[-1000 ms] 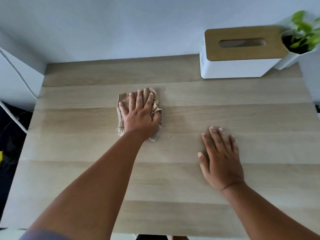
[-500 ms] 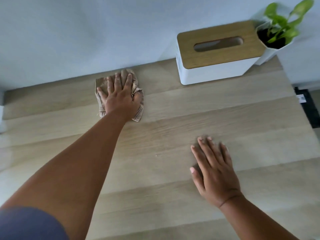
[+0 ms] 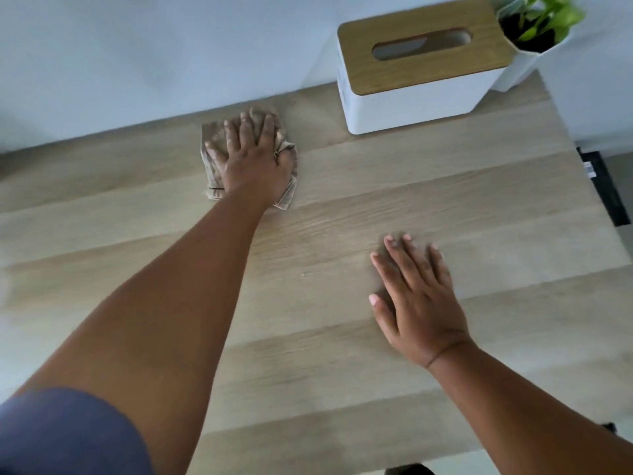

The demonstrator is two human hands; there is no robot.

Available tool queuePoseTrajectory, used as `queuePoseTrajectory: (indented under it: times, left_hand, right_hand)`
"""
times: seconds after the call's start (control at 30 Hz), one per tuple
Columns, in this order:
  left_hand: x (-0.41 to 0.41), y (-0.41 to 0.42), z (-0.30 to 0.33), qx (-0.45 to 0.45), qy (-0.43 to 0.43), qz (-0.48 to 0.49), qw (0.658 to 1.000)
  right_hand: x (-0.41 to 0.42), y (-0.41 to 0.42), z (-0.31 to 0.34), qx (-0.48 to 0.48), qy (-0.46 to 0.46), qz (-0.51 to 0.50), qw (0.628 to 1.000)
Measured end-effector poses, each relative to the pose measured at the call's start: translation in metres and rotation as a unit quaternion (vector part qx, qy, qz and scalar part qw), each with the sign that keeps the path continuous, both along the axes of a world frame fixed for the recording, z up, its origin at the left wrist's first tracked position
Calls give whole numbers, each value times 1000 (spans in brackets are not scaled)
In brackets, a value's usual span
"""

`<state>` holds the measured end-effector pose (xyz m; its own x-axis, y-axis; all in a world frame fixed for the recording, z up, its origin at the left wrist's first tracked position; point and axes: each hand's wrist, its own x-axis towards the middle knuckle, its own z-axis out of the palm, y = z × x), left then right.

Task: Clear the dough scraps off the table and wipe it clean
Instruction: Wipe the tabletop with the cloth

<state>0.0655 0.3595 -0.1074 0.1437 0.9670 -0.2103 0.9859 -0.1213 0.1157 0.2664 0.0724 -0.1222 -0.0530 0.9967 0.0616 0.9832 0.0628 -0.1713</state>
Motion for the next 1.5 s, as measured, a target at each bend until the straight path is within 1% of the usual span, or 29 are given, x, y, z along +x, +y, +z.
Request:
queuePoseTrajectory:
  times: [0.1, 0.2, 0.4, 0.53, 0.67, 0.8, 0.93, 1.03, 1.17, 1.23, 1.3, 1.4, 1.43, 1.5]
  left_hand:
    - [20, -40, -5, 16, -15, -20, 1000]
    - [33, -85, -9, 32, -26, -20, 999]
    - [40, -190, -9, 31, -32, -7, 999]
    - [43, -260, -10, 35, -30, 14, 999]
    - [43, -329, -10, 33, -28, 24, 999]
    - [49, -371, -8, 10, -23, 43, 999]
    - [68, -397, -4, 3, -33, 51, 998]
    - [91, -406, -2, -8, -38, 48, 998]
    - [133, -408, 2, -4, -61, 16, 998]
    - [152, -404, 5, -24, -67, 10, 997]
    - [162, -399, 10, -65, -78, 11, 995]
    - [154, -390, 21, -103, -154, 12, 983]
    - [143, -388, 25, -97, -181, 9, 979]
    - [110, -382, 30, -46, -205, 8, 978]
  right_hand:
    - [0, 0, 1, -15, 2, -4, 1000]
    - [-1, 1, 5, -27, 9, -10, 1000]
    - [0, -2, 12, -50, 39, -12, 998]
    - [8, -9, 13, -55, 64, 7, 996]
    - [17, -41, 17, -53, 56, 24, 997]
    - [36, -88, 19, -41, 53, 37, 997]
    - [65, -125, 21, -40, 41, 28, 998]
    - [88, -145, 22, -40, 39, -7, 998]
    - [116, -160, 26, -43, 42, -50, 997]
    - [124, -163, 27, -35, 57, -61, 996]
    - [126, -164, 28, -24, 82, -76, 993]
    - [114, -158, 32, 1, 121, -69, 990]
    - [106, -154, 34, 12, 128, -52, 990]
    - [84, -144, 35, 34, 137, -8, 990]
